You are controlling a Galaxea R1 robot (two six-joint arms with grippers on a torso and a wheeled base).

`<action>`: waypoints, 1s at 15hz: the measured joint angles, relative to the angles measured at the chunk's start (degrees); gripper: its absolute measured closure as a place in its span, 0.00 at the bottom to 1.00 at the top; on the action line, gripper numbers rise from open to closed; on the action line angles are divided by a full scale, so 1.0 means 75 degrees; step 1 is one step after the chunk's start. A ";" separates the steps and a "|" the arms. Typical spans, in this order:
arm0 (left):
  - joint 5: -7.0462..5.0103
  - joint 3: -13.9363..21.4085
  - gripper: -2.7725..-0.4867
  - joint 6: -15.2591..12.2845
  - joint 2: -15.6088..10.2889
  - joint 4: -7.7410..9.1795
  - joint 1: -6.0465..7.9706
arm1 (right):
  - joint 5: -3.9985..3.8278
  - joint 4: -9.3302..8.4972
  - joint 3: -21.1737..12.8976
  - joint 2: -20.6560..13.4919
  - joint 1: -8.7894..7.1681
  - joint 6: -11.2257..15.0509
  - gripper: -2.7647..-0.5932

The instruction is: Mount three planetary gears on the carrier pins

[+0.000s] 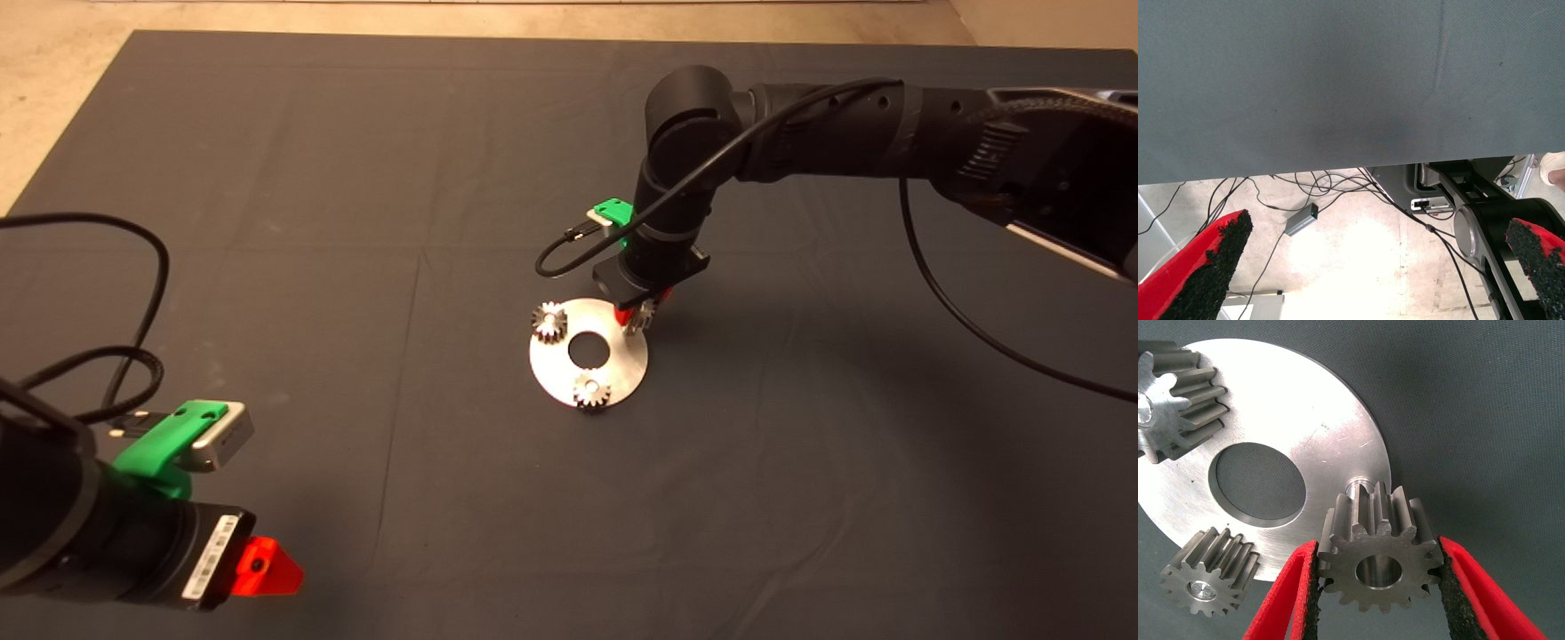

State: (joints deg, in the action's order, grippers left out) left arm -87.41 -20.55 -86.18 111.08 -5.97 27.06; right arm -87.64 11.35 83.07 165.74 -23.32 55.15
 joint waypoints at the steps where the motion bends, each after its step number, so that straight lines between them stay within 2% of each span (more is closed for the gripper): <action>1: -0.0001 0.0000 0.00 0.0002 0.0000 0.0000 0.0000 | -0.0001 0.0000 0.0000 0.0000 0.0000 0.0000 0.79; 15: -0.0002 0.0000 0.00 0.0006 -0.0020 0.0001 0.0000 | 0.0006 0.0007 0.0000 0.0210 0.0000 0.0026 0.79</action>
State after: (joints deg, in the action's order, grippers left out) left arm -87.43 -20.55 -86.14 110.93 -5.97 27.06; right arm -87.59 11.40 83.07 167.32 -23.32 55.35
